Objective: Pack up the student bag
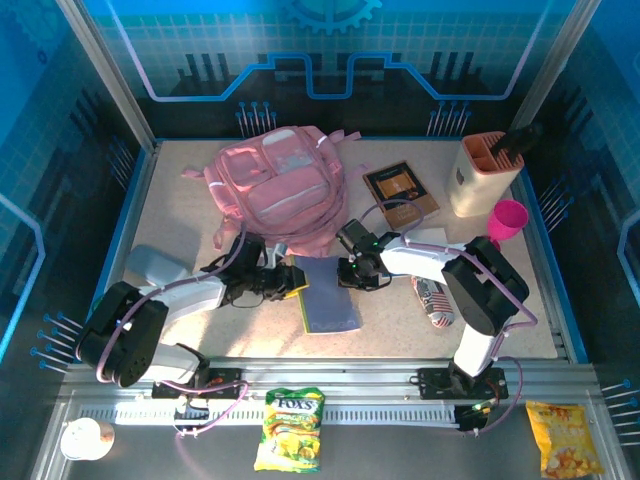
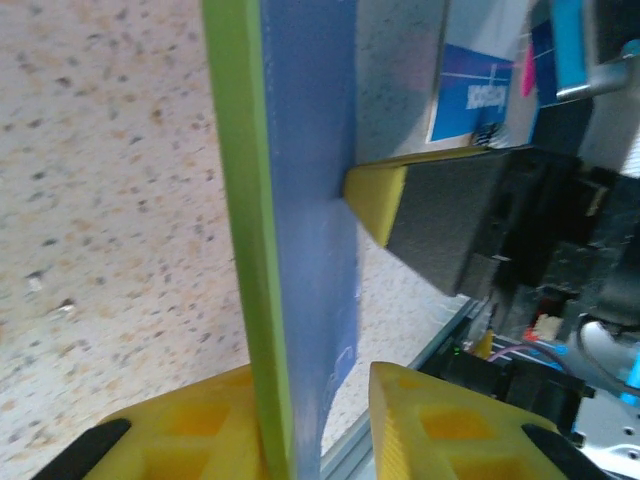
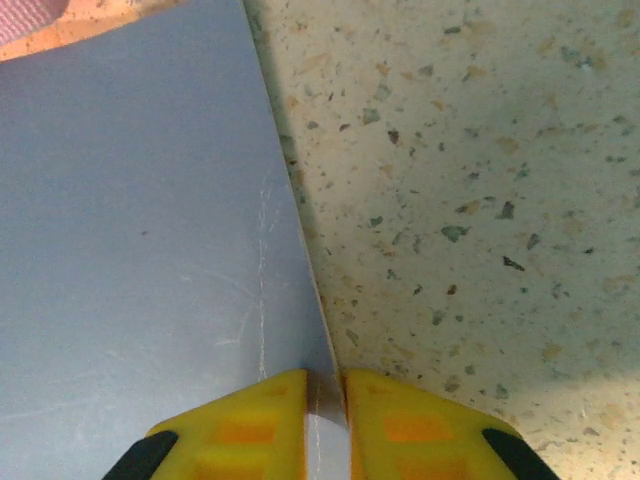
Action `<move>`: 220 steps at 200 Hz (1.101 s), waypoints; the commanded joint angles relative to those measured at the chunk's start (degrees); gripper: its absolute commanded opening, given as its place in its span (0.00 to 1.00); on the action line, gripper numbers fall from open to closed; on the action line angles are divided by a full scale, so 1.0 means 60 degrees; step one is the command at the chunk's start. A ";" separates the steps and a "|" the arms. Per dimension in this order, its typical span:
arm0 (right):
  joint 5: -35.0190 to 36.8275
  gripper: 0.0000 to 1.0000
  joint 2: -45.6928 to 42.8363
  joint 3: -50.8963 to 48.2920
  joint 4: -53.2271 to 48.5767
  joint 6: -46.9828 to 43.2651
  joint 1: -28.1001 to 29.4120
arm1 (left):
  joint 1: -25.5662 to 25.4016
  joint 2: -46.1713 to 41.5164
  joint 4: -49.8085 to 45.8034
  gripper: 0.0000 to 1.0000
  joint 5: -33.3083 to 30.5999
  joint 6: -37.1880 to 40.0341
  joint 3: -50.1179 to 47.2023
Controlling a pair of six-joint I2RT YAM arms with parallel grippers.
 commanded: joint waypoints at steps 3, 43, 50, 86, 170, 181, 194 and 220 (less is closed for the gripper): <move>-0.0569 0.17 0.0433 -0.0459 -0.0271 0.0166 0.0107 | -0.0132 0.0134 0.1267 0.30 0.0566 -0.0257 -0.0068; -0.0319 0.17 0.0236 -0.0530 -0.0344 0.0201 0.0105 | -0.0141 0.0125 0.0619 0.25 0.0042 -0.0071 -0.0062; -0.0276 0.17 0.0177 -0.0552 -0.0332 0.0220 0.0110 | -0.0141 0.0109 0.0482 0.22 -0.0042 -0.0069 -0.0045; 0.0064 0.20 -0.0452 -0.0732 -0.0086 0.0238 0.0089 | -0.0142 -0.0199 -0.0342 0.06 -0.0401 0.0168 0.0180; 0.0599 0.62 -0.3380 -0.1888 0.1747 0.0327 -0.0881 | -0.0024 -0.2234 -0.4699 0.00 -0.1253 0.2168 0.3363; 0.0399 0.67 -0.3634 -0.1971 0.2058 0.0592 -0.1221 | 0.0113 -0.2282 -0.4988 0.00 -0.1524 0.2181 0.3774; -0.0167 0.72 -0.3782 -0.2118 0.2619 0.0965 -0.1660 | 0.0453 -0.2280 -0.5055 0.00 -0.1612 0.2056 0.4112; -0.1295 0.79 -0.3750 -0.2349 0.4096 0.1987 -0.2312 | 0.1237 -0.2279 -0.4293 0.00 -0.1796 0.1301 0.4409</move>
